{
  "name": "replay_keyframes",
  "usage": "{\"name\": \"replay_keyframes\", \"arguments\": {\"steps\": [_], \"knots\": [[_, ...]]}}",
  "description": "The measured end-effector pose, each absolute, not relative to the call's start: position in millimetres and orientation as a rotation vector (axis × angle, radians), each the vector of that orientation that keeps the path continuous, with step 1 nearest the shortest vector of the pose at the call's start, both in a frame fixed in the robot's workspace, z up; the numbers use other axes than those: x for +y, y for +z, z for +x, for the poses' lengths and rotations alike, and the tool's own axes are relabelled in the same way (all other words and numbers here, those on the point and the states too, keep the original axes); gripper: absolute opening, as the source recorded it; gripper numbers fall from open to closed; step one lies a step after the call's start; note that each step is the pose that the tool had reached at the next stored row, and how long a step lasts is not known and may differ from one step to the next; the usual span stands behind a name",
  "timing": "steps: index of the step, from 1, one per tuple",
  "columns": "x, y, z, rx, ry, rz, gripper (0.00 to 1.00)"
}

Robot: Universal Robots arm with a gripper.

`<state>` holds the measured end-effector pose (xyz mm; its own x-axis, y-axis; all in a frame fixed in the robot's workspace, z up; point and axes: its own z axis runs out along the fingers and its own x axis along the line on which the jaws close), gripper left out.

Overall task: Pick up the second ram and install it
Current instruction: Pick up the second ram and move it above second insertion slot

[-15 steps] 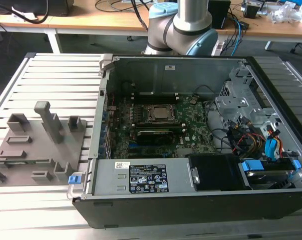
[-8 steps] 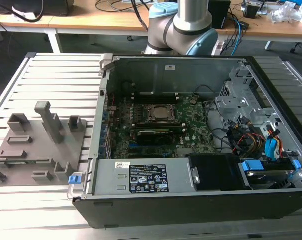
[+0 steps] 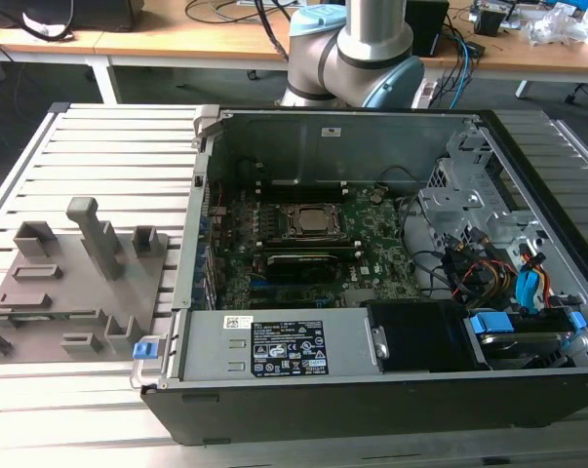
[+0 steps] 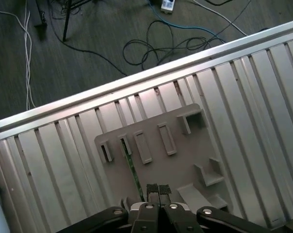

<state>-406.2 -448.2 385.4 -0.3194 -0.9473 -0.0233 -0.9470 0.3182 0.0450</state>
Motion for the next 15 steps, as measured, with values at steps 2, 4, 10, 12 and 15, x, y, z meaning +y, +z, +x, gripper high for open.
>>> {"name": "replay_keyframes", "arguments": {"steps": [2, 4, 10, 12, 15], "knots": [[-448.2, 385.4, -406.3, -2.519, -0.079, 1.862, 0.11], [-448.2, 385.5, -406.3, -2.486, -0.078, 1.904, 0.11], [-448.2, 385.4, -406.2, -2.424, -0.078, 1.981, 0.11], [-448.2, 385.5, -406.3, -2.407, -0.078, 2.001, 0.11], [-448.2, 385.5, -406.3, -2.370, -0.077, 2.042, 0.11]]}}
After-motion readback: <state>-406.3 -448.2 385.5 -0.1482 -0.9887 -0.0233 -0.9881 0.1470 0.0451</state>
